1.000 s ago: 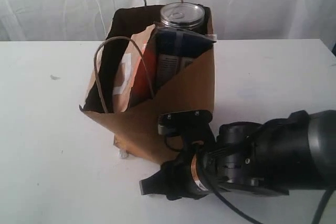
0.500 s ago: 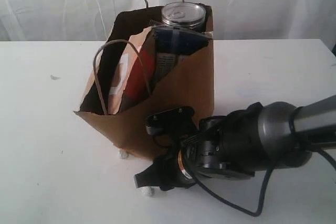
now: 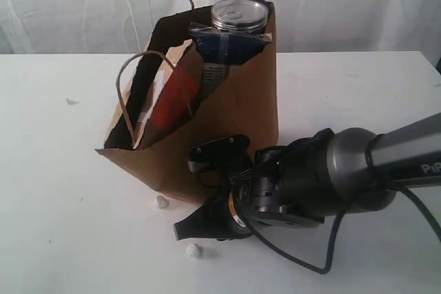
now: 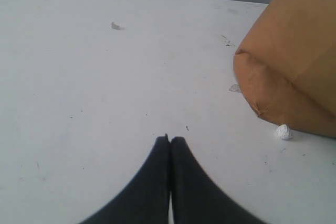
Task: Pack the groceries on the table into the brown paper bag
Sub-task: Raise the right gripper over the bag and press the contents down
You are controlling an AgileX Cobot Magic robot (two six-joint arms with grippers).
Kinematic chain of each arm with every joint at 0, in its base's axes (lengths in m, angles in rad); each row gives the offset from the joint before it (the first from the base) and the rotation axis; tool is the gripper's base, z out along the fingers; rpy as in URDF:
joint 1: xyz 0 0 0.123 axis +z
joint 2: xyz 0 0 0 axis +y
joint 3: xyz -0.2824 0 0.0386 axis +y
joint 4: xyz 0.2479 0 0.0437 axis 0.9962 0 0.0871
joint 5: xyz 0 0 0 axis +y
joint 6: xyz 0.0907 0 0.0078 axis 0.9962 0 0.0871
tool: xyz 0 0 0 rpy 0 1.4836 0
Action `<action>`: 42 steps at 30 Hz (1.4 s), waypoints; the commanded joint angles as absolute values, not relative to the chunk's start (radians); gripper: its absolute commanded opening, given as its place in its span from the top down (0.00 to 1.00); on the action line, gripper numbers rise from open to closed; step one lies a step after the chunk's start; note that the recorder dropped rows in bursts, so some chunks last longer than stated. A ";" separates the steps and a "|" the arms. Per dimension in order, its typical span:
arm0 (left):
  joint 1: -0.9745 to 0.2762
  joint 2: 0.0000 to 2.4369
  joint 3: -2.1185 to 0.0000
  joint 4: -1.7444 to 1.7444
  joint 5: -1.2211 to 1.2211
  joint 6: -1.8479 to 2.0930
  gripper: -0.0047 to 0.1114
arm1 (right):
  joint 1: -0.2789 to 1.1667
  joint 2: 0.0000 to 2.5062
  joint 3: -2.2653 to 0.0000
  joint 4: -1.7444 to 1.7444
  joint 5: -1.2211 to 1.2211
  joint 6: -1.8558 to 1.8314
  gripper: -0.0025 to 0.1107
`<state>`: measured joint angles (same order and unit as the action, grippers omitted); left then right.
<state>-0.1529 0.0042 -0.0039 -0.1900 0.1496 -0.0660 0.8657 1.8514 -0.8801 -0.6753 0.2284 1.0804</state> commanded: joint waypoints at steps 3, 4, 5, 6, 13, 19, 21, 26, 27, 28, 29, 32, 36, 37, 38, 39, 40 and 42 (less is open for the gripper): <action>-0.152 0.000 0.000 -0.196 0.149 -0.070 0.96 | 0.890 1.775 -0.872 -0.666 0.362 1.075 0.98; -0.152 0.000 0.000 -0.196 0.149 -0.070 0.96 | 0.898 1.747 -0.859 -0.665 0.364 1.075 0.98; -0.152 0.000 0.000 -0.196 0.149 -0.070 0.96 | 0.908 1.723 -0.843 -0.663 0.364 1.075 0.98; -0.152 0.000 0.000 -0.196 0.149 -0.070 0.96 | 0.920 1.694 -0.826 -0.648 0.368 1.075 0.98; -0.152 0.000 0.000 -0.196 0.149 -0.070 0.96 | 0.999 1.501 -0.740 -0.496 0.488 0.982 0.98; -0.152 0.000 0.000 -0.196 0.149 -0.070 0.96 | 1.079 1.293 -0.745 -0.472 0.601 0.943 0.98; -0.152 0.000 0.000 -0.196 0.149 -0.070 0.96 | 1.094 1.228 -0.769 -0.474 0.621 0.936 0.98; -0.152 0.000 0.000 -0.196 0.149 -0.070 0.96 | 1.097 1.112 -0.891 -0.484 0.645 0.843 0.98; -0.152 0.000 0.000 -0.196 0.149 -0.070 0.96 | 1.097 1.103 -0.921 -0.499 0.657 0.836 0.98; -0.152 0.000 0.000 -0.196 0.149 -0.070 0.96 | 1.095 1.095 -0.951 -0.527 0.679 0.835 0.98; -0.152 0.000 0.000 -0.196 0.149 -0.070 0.96 | 1.095 1.095 -0.982 -0.557 0.701 0.835 0.98; -0.152 0.000 0.000 -0.196 0.149 -0.070 0.96 | 1.095 1.102 -1.070 -0.632 0.735 0.822 0.98; -0.152 0.000 0.000 -0.196 0.149 -0.070 0.96 | 1.095 1.150 -1.183 -0.686 0.731 0.806 0.98; -0.152 0.000 0.000 -0.196 0.149 -0.070 0.96 | 1.095 1.169 -1.210 -0.691 0.729 0.794 0.98; -0.152 0.000 0.000 -0.196 0.149 -0.070 0.96 | 1.095 1.189 -1.235 -0.692 0.727 0.774 0.98; -0.152 0.000 0.000 -0.196 0.149 -0.070 0.96 | 1.095 1.208 -1.255 -0.692 0.727 0.760 0.98; -0.152 0.000 0.000 -0.196 0.149 -0.070 0.96 | 1.095 1.232 -1.279 -0.693 0.725 0.747 0.98; -0.152 0.000 0.000 -0.196 0.149 -0.070 0.96 | 1.081 1.285 -1.321 -0.693 0.722 0.729 0.98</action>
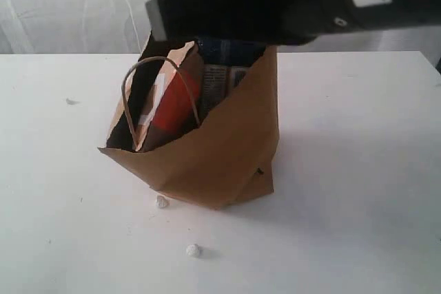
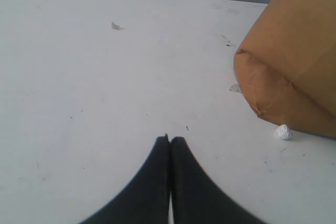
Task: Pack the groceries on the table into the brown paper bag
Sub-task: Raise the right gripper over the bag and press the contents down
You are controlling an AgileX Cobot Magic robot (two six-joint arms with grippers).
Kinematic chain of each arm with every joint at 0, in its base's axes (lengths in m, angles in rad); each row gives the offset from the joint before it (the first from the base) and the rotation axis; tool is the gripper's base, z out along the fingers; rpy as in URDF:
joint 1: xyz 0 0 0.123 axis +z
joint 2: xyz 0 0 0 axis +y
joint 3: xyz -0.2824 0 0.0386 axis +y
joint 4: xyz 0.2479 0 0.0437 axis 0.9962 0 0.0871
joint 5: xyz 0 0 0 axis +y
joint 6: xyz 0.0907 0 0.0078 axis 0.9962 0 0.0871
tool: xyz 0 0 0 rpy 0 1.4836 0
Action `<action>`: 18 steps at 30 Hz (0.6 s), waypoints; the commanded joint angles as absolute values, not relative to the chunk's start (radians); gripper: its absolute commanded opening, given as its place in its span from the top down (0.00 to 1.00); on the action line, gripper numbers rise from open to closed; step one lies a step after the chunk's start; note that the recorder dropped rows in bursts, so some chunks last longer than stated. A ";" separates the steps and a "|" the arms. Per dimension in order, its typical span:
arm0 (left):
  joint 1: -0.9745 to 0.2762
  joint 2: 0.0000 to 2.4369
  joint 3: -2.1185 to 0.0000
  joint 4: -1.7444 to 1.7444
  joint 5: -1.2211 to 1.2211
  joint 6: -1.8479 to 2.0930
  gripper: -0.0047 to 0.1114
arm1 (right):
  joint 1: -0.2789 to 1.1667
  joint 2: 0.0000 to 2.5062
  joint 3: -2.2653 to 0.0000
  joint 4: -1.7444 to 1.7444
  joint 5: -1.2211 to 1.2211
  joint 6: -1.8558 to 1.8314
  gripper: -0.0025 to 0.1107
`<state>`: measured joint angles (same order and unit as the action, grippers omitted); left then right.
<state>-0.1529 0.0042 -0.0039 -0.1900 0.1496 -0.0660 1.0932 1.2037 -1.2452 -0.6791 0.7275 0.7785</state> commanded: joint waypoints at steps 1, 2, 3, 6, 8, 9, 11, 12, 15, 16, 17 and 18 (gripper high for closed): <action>-0.152 0.000 0.000 -0.196 0.149 -0.070 0.96 | 1.067 1.311 -1.345 -0.695 0.714 0.727 0.98; -0.152 0.000 0.000 -0.196 0.149 -0.070 0.96 | 1.055 1.337 -1.361 -0.695 0.708 0.726 0.98; -0.152 0.000 0.000 -0.196 0.149 -0.070 0.96 | 1.038 1.358 -1.379 -0.695 0.706 0.726 0.98; -0.152 0.000 0.000 -0.196 0.149 -0.070 0.96 | 0.996 1.428 -1.421 -0.695 0.706 0.724 0.98; -0.152 0.000 0.000 -0.196 0.149 -0.070 0.96 | 0.976 1.470 -1.448 -0.684 0.706 0.680 0.98; -0.152 0.000 0.000 -0.196 0.149 -0.070 0.96 | 0.957 1.503 -1.469 -0.681 0.708 0.660 0.96; -0.152 0.000 0.000 -0.194 0.149 -0.070 0.96 | 0.935 1.537 -1.479 -0.681 0.708 0.660 0.83; -0.152 0.000 0.000 -0.194 0.149 -0.070 0.96 | 0.930 1.541 -1.479 -0.681 0.708 0.658 0.78; -0.152 0.000 0.000 -0.194 0.149 -0.070 0.96 | 0.924 1.559 -1.479 -0.692 0.708 0.650 0.47; -0.152 0.000 0.000 -0.194 0.149 -0.070 0.96 | 0.924 1.549 -1.479 -0.703 0.704 0.650 0.43; -0.152 0.000 0.000 -0.194 0.149 -0.070 0.96 | 0.924 1.542 -1.479 -0.708 0.702 0.650 0.43; -0.152 0.000 0.000 -0.194 0.149 -0.070 0.96 | 0.924 1.523 -1.479 -0.710 0.703 0.650 0.43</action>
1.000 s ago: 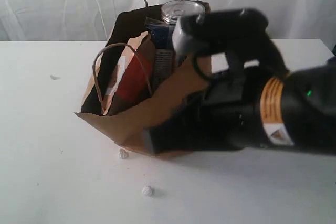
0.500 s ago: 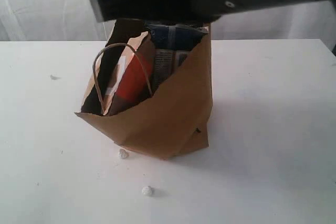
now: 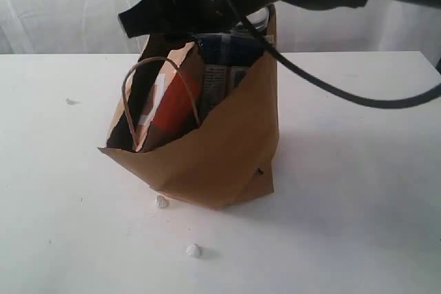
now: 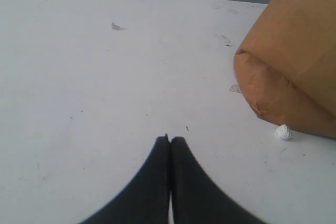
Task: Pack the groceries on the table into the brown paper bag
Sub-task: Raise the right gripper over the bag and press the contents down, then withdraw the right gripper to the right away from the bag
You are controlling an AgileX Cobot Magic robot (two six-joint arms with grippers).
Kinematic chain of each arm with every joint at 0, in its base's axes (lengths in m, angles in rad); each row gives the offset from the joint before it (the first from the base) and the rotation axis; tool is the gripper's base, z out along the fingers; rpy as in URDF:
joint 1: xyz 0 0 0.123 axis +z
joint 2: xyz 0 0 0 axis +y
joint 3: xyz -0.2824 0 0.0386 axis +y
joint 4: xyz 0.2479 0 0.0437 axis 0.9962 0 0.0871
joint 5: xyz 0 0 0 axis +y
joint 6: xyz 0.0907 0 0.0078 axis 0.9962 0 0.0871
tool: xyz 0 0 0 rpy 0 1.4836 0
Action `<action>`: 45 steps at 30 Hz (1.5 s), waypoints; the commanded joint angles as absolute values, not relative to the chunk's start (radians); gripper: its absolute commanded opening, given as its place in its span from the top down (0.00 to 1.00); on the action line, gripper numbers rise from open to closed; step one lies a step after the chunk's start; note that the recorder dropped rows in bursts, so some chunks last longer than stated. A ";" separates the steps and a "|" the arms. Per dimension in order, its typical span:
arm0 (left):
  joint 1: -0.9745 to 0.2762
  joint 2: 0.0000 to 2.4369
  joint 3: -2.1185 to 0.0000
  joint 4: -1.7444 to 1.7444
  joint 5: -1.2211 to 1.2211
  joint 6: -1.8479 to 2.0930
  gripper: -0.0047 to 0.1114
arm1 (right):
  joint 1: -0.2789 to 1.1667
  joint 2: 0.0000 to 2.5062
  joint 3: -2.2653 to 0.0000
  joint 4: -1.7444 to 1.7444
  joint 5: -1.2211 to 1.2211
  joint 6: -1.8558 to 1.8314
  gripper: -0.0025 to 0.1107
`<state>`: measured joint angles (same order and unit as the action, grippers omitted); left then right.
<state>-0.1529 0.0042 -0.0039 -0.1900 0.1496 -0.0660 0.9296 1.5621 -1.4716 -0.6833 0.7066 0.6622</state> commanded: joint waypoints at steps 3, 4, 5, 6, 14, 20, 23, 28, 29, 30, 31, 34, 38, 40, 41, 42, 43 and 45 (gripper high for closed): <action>-0.152 0.000 0.000 -0.194 0.149 -0.070 0.96 | 0.962 1.449 -1.444 -0.710 0.751 0.650 0.43; -0.152 0.000 0.000 -0.194 0.149 -0.070 0.96 | 0.985 1.403 -1.412 -0.708 0.772 0.650 0.43; -0.152 0.000 0.000 -0.194 0.149 -0.070 0.96 | 1.006 1.374 -1.383 -0.708 0.790 0.650 0.43; -0.152 0.000 0.000 -0.194 0.149 -0.070 0.96 | 1.039 1.323 -1.334 -0.708 0.824 0.650 0.43; -0.152 0.000 0.000 -0.192 0.149 -0.070 0.96 | 1.167 1.123 -1.153 -0.616 1.001 0.673 0.43; -0.152 0.000 0.000 -0.192 0.149 -0.070 0.96 | 1.251 1.016 -1.001 -0.499 1.042 0.712 0.43; -0.152 0.000 0.000 -0.192 0.149 -0.070 0.96 | 1.276 0.988 -0.920 -0.471 1.021 0.761 0.43; -0.152 0.000 0.000 -0.192 0.149 -0.070 0.96 | 1.280 0.976 -0.774 -0.473 0.860 0.870 0.56; -0.152 0.000 0.000 -0.192 0.149 -0.070 0.96 | 1.280 0.976 -0.753 -0.473 0.827 0.895 0.60; -0.152 0.000 0.000 -0.192 0.149 -0.070 0.96 | 1.280 0.982 -0.729 -0.473 0.788 0.919 0.64; -0.152 0.000 0.000 -0.192 0.149 -0.070 0.96 | 1.280 0.989 -0.708 -0.473 0.755 0.938 0.68; -0.152 0.000 0.000 -0.192 0.149 -0.070 0.96 | 1.280 1.018 -0.667 -0.473 0.691 0.985 0.74; -0.152 0.000 0.000 -0.192 0.149 -0.070 0.96 | 1.280 1.042 -0.645 -0.475 0.643 1.011 0.79; -0.152 0.000 0.000 -0.192 0.149 -0.070 0.96 | 1.280 1.047 -0.644 -0.497 0.618 1.044 0.82; -0.152 0.000 0.000 -0.192 0.149 -0.070 0.96 | 1.280 1.047 -0.644 -0.505 0.606 1.057 0.83; -0.152 0.000 0.000 -0.192 0.149 -0.070 0.96 | 1.280 1.047 -0.644 -0.507 0.585 1.059 0.85; -0.152 0.000 0.000 -0.192 0.149 -0.070 0.96 | 1.280 1.047 -0.644 -0.503 0.569 1.059 0.86; -0.152 0.000 0.000 -0.192 0.149 -0.070 0.96 | 1.280 1.047 -0.644 -0.487 0.553 1.059 0.86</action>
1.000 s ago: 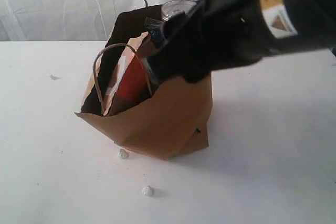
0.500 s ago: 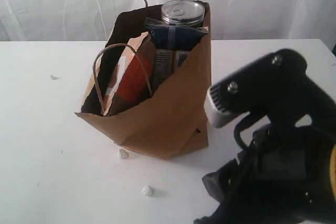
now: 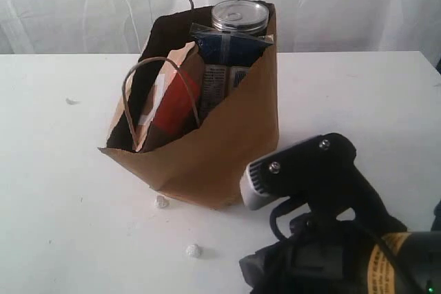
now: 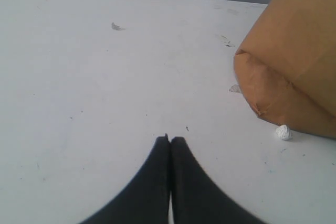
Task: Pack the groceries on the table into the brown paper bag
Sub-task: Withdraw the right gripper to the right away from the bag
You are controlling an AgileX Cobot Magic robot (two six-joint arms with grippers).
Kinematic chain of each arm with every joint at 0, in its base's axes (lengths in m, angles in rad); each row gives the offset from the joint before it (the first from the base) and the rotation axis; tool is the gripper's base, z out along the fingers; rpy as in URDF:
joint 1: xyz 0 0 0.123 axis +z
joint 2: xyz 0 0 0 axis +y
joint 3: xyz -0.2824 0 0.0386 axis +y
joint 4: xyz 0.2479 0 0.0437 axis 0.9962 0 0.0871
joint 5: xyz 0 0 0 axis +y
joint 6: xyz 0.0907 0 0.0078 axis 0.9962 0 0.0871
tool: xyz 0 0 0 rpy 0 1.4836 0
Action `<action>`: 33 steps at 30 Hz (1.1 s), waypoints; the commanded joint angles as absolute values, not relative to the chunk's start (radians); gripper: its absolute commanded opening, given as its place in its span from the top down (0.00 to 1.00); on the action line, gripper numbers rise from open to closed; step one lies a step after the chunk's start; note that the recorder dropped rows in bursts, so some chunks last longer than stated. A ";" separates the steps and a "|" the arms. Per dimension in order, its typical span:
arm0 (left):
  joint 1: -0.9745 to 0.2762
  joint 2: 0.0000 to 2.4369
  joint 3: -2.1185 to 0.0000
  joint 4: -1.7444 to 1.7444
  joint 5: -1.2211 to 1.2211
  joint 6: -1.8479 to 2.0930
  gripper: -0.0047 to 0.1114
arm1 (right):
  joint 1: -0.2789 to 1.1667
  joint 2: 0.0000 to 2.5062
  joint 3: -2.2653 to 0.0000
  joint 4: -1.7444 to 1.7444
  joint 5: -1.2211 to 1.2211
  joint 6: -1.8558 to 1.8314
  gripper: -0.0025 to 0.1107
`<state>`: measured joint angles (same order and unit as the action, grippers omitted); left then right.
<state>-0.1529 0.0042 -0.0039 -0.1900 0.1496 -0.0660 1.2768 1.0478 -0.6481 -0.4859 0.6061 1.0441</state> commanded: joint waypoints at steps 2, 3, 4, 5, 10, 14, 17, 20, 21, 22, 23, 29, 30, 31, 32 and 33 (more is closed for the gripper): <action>-0.152 0.000 0.000 -0.192 0.149 -0.070 0.96 | 1.280 1.047 -0.644 -0.487 0.551 1.059 0.86; -0.152 0.000 0.000 -0.192 0.149 -0.070 0.96 | 1.280 1.047 -0.644 -0.489 0.551 1.059 0.86; -0.152 0.000 0.000 -0.192 0.149 -0.070 0.96 | 1.280 1.047 -0.644 -0.489 0.551 1.059 0.86; -0.152 0.000 0.000 -0.192 0.149 -0.070 0.96 | 1.280 1.047 -0.644 -0.489 0.549 1.059 0.86; -0.152 0.000 0.000 -0.192 0.149 -0.070 0.96 | 1.280 1.051 -0.639 -0.493 0.578 1.059 0.86; -0.152 0.000 0.000 -0.192 0.149 -0.070 0.96 | 1.280 1.049 -0.639 -0.491 0.556 1.059 0.86; -0.152 0.000 0.000 -0.192 0.149 -0.070 0.96 | 1.280 1.049 -0.639 -0.491 0.492 1.059 0.86; -0.152 0.000 0.000 -0.192 0.149 -0.070 0.96 | 1.277 1.034 -0.639 -0.493 0.414 1.059 0.86; -0.152 0.000 0.000 -0.192 0.149 -0.070 0.96 | 1.266 1.027 -0.639 -0.493 0.394 1.059 0.86; -0.152 0.000 0.000 -0.192 0.149 -0.070 0.96 | 1.251 1.020 -0.639 -0.493 0.379 1.059 0.86; -0.152 0.000 0.000 -0.192 0.149 -0.070 0.96 | 1.233 1.016 -0.639 -0.491 0.359 1.059 0.86; -0.152 0.000 0.000 -0.192 0.149 -0.070 0.96 | 1.096 0.983 -0.639 -0.525 0.184 1.027 0.86; -0.152 0.000 0.000 -0.192 0.149 -0.070 0.96 | 1.071 0.974 -0.639 -0.562 0.162 1.020 0.86; -0.152 0.000 0.000 -0.192 0.149 -0.070 0.96 | 1.047 0.964 -0.639 -0.603 0.151 1.014 0.86; -0.152 0.000 0.000 -0.192 0.149 -0.070 0.96 | 1.025 0.954 -0.639 -0.639 0.151 1.014 0.86; -0.152 0.000 0.000 -0.192 0.149 -0.070 0.96 | 1.004 0.938 -0.639 -0.687 0.158 1.012 0.86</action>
